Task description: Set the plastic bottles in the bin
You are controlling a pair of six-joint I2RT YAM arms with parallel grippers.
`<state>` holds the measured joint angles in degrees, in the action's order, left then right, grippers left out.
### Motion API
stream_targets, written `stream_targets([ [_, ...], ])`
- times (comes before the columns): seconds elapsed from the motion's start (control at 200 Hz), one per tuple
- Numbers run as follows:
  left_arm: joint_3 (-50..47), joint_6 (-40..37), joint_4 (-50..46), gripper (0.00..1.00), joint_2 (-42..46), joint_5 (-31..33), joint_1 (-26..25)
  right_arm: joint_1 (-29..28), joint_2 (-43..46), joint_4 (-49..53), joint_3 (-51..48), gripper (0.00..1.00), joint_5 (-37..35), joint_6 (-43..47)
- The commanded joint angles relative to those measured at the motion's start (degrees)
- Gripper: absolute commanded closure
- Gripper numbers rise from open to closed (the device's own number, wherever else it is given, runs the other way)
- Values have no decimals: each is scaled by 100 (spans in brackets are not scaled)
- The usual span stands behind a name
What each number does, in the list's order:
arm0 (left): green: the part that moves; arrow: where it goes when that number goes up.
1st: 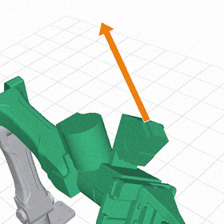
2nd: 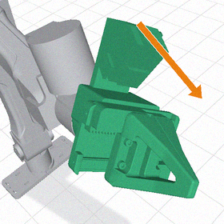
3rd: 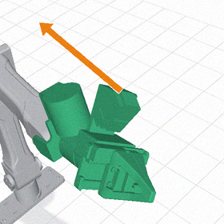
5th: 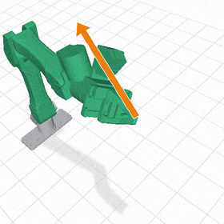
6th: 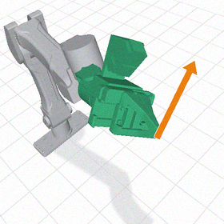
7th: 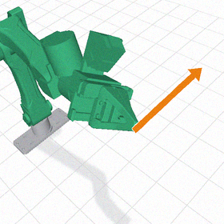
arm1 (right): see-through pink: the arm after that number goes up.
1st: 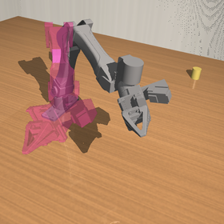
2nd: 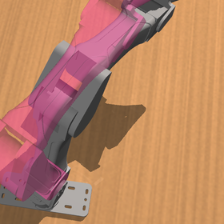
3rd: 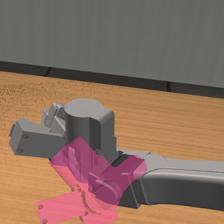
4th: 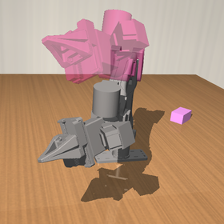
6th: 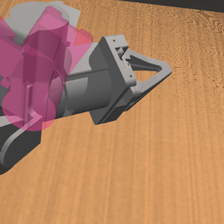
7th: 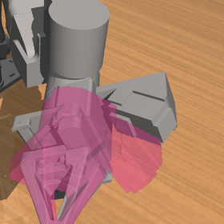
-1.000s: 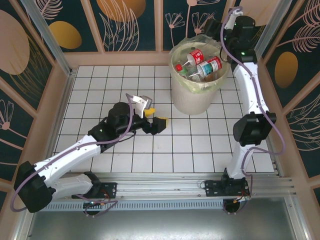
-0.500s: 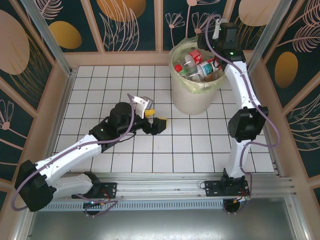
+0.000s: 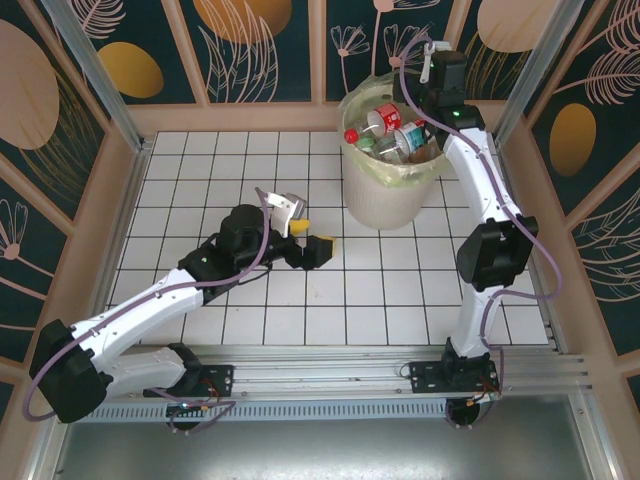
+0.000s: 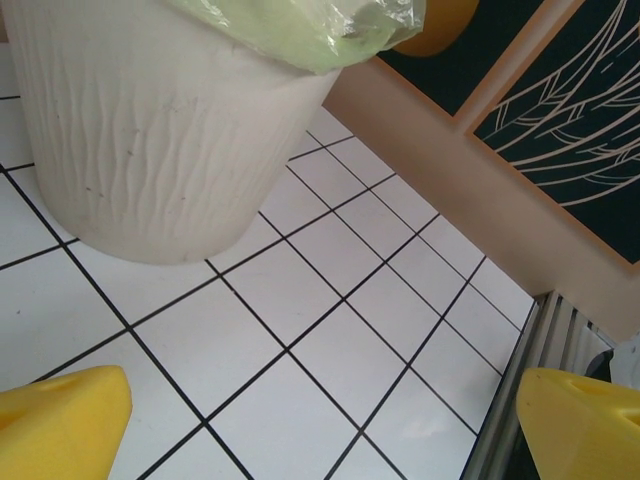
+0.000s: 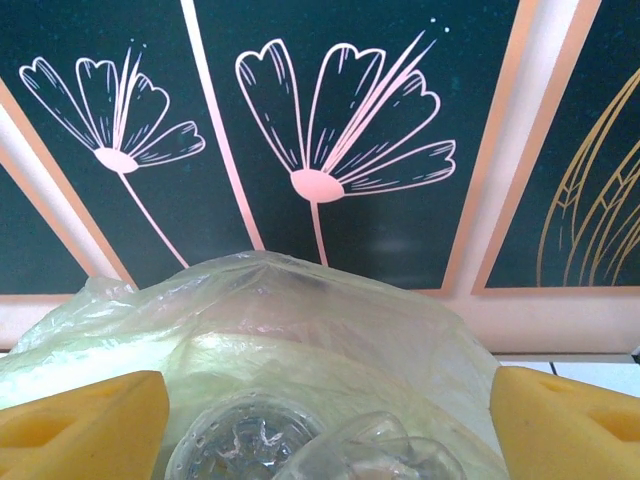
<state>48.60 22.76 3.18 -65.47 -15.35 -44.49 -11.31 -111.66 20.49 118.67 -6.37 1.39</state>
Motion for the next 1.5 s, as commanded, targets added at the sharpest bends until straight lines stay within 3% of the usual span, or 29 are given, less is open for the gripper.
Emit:
stream_targets([
  [0.0, 10, -75, 146, 1, 230, 252, -25, -45, 353, 114, 221, 13, -92, 117],
  [0.165, 180, -389, -79, 1, 398, 936, -25, -47, 767, 19, -104, 10, 20, 81],
  [0.355, 390, -776, -72, 1, 539, 2186, -16, -38, 1747, -559, -1233, 1, 229, 16],
  [0.55, 623, -1014, -114, 1, 515, 3276, 55, -29, 3182, -1210, -2905, 1, 429, -49],
  [0.711, 628, -998, -168, 1, 655, 3460, 390, 37, 4431, -1846, -4386, 1, 305, -189],
  [1.006, 220, -1006, -191, 1, 1230, 3898, 724, 55, 5989, -1886, -6087, 1, 314, -607],
  [1.171, -438, -924, -220, 1, 1675, 4245, 731, 56, 6626, -1918, -6966, 1, 247, -961],
  [1.266, -1100, -1166, 51, 1, 2107, 4091, 731, 53, 6905, -2004, -7452, 1, 20, -1074],
  [1.496, -1900, -496, -228, 1, 2602, 5106, 729, 66, 7556, -2536, -8717, 1, -798, -1274],
])
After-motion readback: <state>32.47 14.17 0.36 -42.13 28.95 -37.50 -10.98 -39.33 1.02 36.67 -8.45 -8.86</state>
